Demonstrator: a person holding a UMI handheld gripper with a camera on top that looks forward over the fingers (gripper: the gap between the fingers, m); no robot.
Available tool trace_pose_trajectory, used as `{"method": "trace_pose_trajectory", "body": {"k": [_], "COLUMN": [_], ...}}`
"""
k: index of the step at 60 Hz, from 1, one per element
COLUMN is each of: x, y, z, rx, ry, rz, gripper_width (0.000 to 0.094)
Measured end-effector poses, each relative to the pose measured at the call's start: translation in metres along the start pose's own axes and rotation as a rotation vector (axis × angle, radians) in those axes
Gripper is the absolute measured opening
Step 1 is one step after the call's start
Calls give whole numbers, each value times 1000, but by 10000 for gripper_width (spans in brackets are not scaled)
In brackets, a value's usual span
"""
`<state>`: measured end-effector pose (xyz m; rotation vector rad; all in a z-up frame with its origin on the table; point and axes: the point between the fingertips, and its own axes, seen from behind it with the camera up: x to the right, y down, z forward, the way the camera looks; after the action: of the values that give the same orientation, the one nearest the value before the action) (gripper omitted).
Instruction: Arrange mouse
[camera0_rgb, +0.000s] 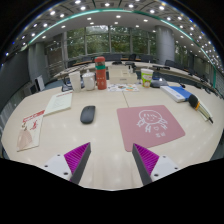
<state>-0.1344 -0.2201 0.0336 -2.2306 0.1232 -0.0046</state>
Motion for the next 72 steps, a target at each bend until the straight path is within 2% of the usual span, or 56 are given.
{"method": "trace_pose_trajectory", "body": {"k": [7, 14, 21, 26, 32, 46, 51, 57, 65, 72], "x": [-58, -90, -102, -102, -105, -107, -109, -102, -47, 23], "y": [-28, -57, -75, -81, -83, -87, -109, -157, -223, -229], "z": [58, 109, 154, 174, 188, 178, 156, 111, 49, 32], "rx": [17, 38, 30, 19, 5, -4, 45, 149, 284, 294], "ry": [-44, -43, -17, -3, -13, -46, -64, -89, -64, -15], "rz": [-12, -46, -74, -89, -92, -110, -138, -108, -61, -43], "gripper_width": [853, 848, 787, 705, 466, 354, 348, 348, 346, 344]}}
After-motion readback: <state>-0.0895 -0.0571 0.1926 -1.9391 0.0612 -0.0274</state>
